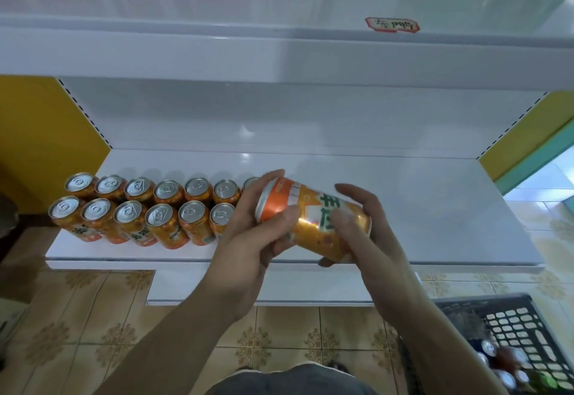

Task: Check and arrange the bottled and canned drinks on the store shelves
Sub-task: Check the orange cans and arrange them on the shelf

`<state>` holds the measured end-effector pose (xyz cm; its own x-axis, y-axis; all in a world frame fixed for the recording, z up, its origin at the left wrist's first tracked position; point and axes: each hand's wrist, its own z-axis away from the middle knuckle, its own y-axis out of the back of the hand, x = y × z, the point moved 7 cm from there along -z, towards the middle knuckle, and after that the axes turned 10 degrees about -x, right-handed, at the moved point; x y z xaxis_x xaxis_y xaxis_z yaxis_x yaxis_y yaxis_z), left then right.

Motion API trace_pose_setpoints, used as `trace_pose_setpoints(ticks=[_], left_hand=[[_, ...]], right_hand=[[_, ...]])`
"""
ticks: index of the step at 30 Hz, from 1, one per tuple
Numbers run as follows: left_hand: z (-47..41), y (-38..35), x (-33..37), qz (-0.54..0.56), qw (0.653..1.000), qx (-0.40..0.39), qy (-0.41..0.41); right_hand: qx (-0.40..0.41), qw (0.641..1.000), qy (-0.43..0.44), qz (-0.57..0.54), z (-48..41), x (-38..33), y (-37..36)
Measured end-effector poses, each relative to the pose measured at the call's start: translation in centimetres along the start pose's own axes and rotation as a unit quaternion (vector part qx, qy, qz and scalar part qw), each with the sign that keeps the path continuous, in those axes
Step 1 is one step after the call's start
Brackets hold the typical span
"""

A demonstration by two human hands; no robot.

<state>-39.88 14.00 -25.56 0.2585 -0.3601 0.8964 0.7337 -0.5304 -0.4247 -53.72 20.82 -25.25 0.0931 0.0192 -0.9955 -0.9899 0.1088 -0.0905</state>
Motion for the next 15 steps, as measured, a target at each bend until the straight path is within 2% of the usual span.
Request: trace_pose_setpoints(ticks=[2, 4, 7, 9, 13, 15], left_hand=[[0.0, -0.2, -0.2, 0.032, 0.999, 0.026, 0.022], [0.1, -0.1, -0.7, 0.027, 0.998, 0.042, 0.043], [0.3, 0.3, -0.6, -0.01, 1.0, 0.018, 0.023], [0.5, 0.5, -0.2, -0.035, 0.999, 0.007, 0.005], [0.9, 0.3, 0.1, -0.04, 0.998, 0.036, 0.03], [1.0, 0.2, 0.2, -0.048, 0.998, 0.028, 0.037]], right_hand=[[-0.018, 0.998, 0.033, 0.057, 0.2, -0.4, -0.3], [-0.002, 0.996, 0.055, 0.075, 0.4, -0.5, -0.1], [0.035, 0.998, 0.03, 0.038, 0.2, -0.6, 0.4], [0.026, 0.998, 0.003, 0.061, 0.2, -0.3, 0.5], [-0.018, 0.986, 0.062, 0.152, 0.6, -1.5, -0.6], [0.01, 0.99, 0.06, 0.129, 0.6, -1.6, -0.3]])
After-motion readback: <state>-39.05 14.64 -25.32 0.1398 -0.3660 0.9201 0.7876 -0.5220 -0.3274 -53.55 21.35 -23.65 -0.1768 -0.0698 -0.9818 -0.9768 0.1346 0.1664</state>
